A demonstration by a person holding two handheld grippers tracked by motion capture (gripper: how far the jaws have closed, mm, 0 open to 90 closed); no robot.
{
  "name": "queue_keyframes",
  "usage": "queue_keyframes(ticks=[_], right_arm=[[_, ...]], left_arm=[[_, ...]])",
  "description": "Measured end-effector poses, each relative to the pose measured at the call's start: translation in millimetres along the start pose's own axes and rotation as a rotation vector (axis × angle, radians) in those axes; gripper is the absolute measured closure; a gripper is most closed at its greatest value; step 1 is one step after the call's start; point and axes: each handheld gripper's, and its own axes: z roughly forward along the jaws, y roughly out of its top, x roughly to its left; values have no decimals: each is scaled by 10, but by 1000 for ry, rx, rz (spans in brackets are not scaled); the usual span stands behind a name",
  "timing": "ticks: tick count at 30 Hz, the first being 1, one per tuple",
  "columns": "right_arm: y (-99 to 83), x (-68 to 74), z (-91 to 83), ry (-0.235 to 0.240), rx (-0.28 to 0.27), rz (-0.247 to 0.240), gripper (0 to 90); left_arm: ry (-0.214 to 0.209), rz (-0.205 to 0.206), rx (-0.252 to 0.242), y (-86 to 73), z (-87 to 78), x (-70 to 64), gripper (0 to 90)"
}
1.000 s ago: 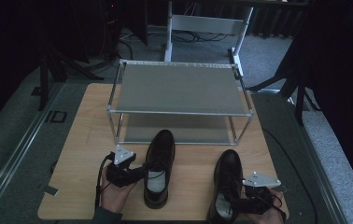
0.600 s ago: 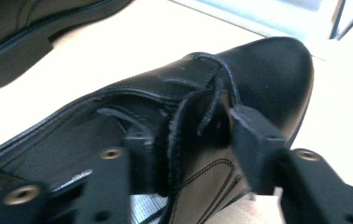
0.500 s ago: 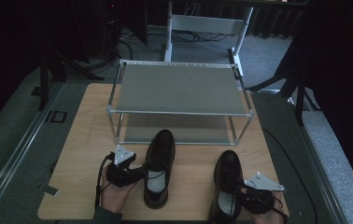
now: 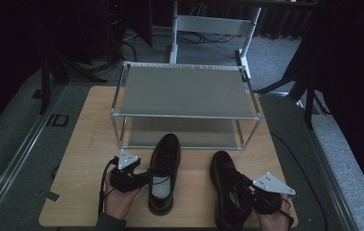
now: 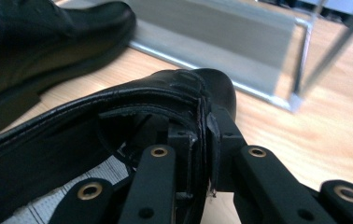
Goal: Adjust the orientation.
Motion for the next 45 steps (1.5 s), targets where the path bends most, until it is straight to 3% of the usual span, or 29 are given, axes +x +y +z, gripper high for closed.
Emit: queue_keyframes(ticks=[5,10,13,17,19,23,28,30,34,38,39,42,45], right_arm=[[215,86,130,-8,-34,-71,815],[350,90,190,1,-69,-100,815],[420,90,335,8,-70,-125,815],[423,124,453,-8,-67,-167,815],[408,169,545,-20,-62,-207,814],[371,216,633,-8,-51,-236,814],[338,239,684,8,-32,-245,813],[321,248,708,16,-28,-251,811],[313,236,712,22,-26,-257,807],[295,212,713,37,-24,-257,802],[284,215,713,39,-21,-257,799],[275,223,715,41,-16,-261,797],[269,234,718,42,-13,-269,795]], left_arm=[[-7,2,-3,11,-20,4,404],[-31,-3,-6,30,-17,2,405],[-54,-8,-6,43,5,-6,406],[-74,-25,-2,65,36,9,410],[-79,-22,-1,76,41,9,412],[-115,-2,3,94,42,-4,411],[-130,34,20,111,92,-37,418],[-150,30,26,127,104,-28,445],[-198,64,50,134,76,-46,452],[-207,117,135,51,109,-90,452],[-175,147,165,4,146,-117,449],[-162,146,176,-5,161,-113,476],[-143,142,185,3,152,-118,579]])
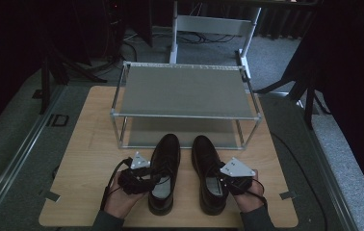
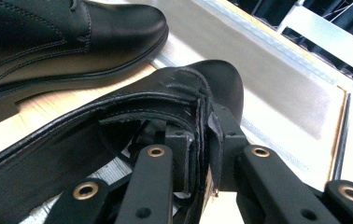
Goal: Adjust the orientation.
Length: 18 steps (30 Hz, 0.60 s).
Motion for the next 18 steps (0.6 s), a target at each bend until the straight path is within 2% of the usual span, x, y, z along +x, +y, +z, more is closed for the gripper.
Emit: queue_keyframes(ticks=[4,7,10,11,12,13,14,18], right_arm=[[-5,2,9,12,2,-6,789],[-13,14,22,22,9,-12,783],[-20,27,31,24,11,-19,779],[-21,25,32,26,10,-19,779],[-20,21,31,26,10,-15,779],[-20,21,31,26,10,-15,779],[-21,14,32,27,10,-13,779],[-25,4,32,30,8,-7,778]], left_arm=[[-20,-22,-25,2,-32,-70,622],[-12,-14,-29,37,-36,-145,618],[20,-10,-13,54,-17,-163,647],[39,-6,-6,46,-9,-152,716],[58,-18,0,29,3,-125,758],[63,-37,10,6,9,-82,758],[27,-73,-11,-18,-2,-36,777],[2,-142,-36,-14,-7,-55,803]])
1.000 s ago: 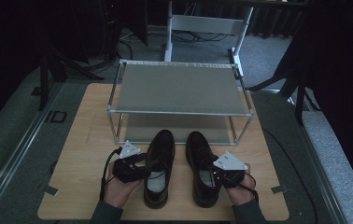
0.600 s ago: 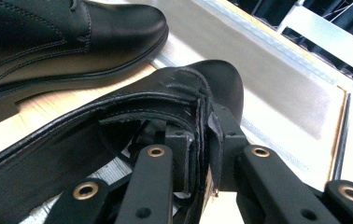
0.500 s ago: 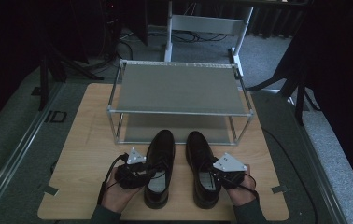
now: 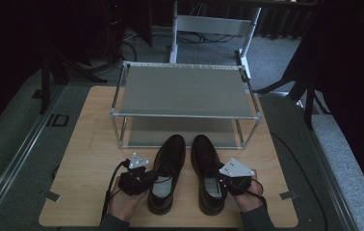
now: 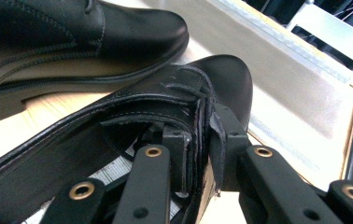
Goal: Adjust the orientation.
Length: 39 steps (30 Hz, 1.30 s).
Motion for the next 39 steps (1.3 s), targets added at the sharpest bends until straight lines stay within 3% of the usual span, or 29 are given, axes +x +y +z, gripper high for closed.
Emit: queue_keyframes(ticks=[2,7,11,13,17,22,25,30,34,35,37,39], right_arm=[[2,4,1,-2,0,-1,778],[-16,-13,-10,-18,9,-2,772],[-35,-29,-39,-10,16,-13,773],[-39,-39,-54,-5,18,-14,774],[-54,-85,-105,17,15,4,777],[-67,-35,-146,26,18,-16,775],[-37,12,-145,14,30,-27,774],[-10,76,-148,18,33,-26,759],[-26,118,-165,24,36,-35,745],[-43,112,-170,27,37,-25,722],[-50,92,-171,39,35,-15,699],[-59,64,-175,58,32,3,656]], left_arm=[[-44,-28,5,23,28,-71,804],[-66,-38,-1,-5,127,-327,790],[-97,-68,-37,-17,125,-428,766],[-96,-63,-48,-28,138,-474,759],[-95,-75,-53,-54,142,-467,757],[-99,-99,-67,-105,137,-485,753],[-148,-136,-72,-114,140,-500,735],[-191,-167,-97,-129,152,-500,703],[-199,-132,-93,-137,142,-450,680],[-205,-131,-92,-140,138,-434,623],[-193,-118,-86,-151,126,-401,594],[-213,-109,-90,-162,116,-366,552]])
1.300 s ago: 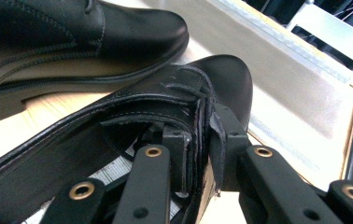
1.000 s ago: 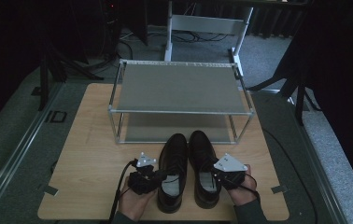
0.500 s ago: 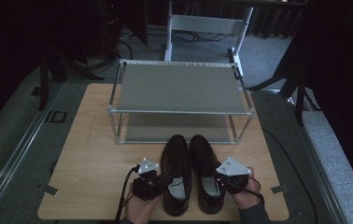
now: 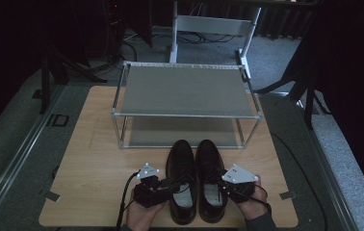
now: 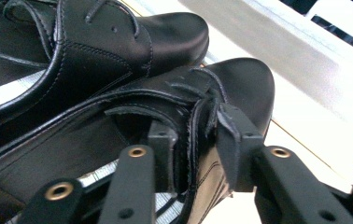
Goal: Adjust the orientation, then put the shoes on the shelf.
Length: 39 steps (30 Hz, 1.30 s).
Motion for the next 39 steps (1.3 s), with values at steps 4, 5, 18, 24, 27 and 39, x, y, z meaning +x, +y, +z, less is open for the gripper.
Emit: queue_keyframes(ticks=[4,5,18,24,27,39], right_arm=[[-20,-21,-10,19,-2,24,580],[-19,-28,-23,23,-8,27,564],[-19,-106,-383,49,-98,84,500],[-6,-194,-492,9,-117,100,498],[-70,-242,-472,-5,-101,126,497],[-291,-296,-347,-42,19,158,504]], left_arm=[[25,39,-50,-13,-120,39,483],[39,58,-74,-13,-183,52,476],[149,228,79,-320,-173,338,490],[147,252,110,-389,-54,338,501],[132,267,139,-417,22,331,506],[104,311,176,-428,154,274,587]])
